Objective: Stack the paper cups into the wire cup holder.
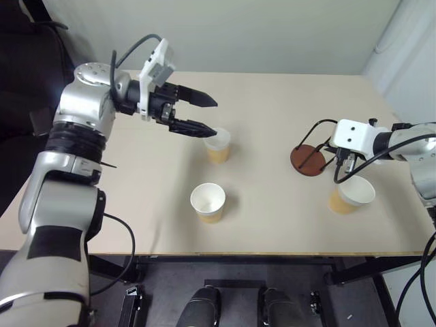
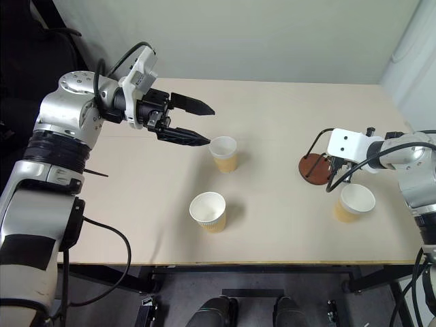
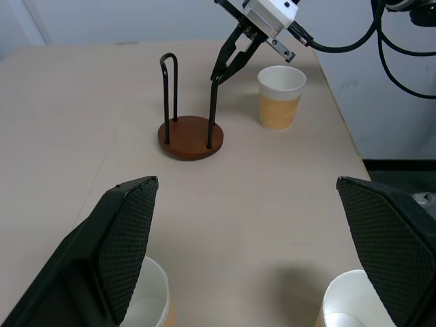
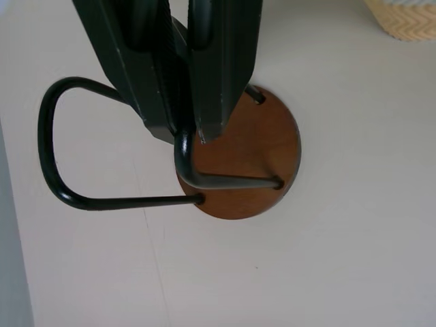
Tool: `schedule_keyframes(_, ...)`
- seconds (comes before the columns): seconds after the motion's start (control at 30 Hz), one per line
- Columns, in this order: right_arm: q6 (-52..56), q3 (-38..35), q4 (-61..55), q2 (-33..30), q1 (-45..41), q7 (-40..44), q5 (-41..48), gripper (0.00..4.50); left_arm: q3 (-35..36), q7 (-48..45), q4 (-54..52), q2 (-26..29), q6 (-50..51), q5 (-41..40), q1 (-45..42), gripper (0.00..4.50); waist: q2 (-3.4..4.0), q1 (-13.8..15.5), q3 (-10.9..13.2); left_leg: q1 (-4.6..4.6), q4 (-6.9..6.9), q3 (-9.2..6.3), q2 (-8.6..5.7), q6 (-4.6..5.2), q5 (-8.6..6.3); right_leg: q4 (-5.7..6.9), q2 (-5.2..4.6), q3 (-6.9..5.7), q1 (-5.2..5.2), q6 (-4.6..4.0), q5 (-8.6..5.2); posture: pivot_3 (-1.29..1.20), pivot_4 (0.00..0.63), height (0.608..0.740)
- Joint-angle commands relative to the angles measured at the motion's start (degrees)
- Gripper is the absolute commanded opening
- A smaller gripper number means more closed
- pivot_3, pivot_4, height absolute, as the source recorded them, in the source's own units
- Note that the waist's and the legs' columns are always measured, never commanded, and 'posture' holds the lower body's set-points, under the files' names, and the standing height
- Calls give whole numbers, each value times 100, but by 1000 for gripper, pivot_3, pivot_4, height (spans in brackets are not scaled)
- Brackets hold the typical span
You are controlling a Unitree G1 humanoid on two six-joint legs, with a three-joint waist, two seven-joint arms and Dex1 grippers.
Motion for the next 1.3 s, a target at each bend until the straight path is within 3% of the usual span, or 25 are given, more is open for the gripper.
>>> schedule_keyframes(0.03,-94,-132,-119,-91,-131,69,-23,44,162,-199,-54,9,-102,-23,-76,4500,0,1,0,0,0,0,0,0,0,0,0,0,0,-1,0,0,150,740)
schedule_keyframes(0.3,383,-189,-1049,-287,-108,825,370,44,76,-199,3,-27,-154,-45,-121,4500,0,-5,0,-1,-4,3,1,-2,-1,0,1,0,-2,-6,-3,0,150,740)
schedule_keyframes(0.57,560,55,-1665,-229,-708,1371,414,44,30,-199,59,-118,-213,-61,-142,4500,0,-10,0,-2,-7,1,2,-4,0,-4,-1,3,-4,-23,-14,0,150,740)
schedule_keyframes(0.77,370,311,-1714,-13,-946,1353,203,44,42,-199,86,-160,-236,-75,-133,4500,0,-9,0,0,-6,-3,2,-5,1,1,0,0,-4,-27,-16,0,150,740)
schedule_keyframes(1.3,-476,655,-1613,204,-427,1024,-512,44,91,-199,62,-122,-193,-58,-114,4500,0,-15,0,1,0,-2,3,-2,0,1,-1,-1,-1,-10,-5,0,150,740)
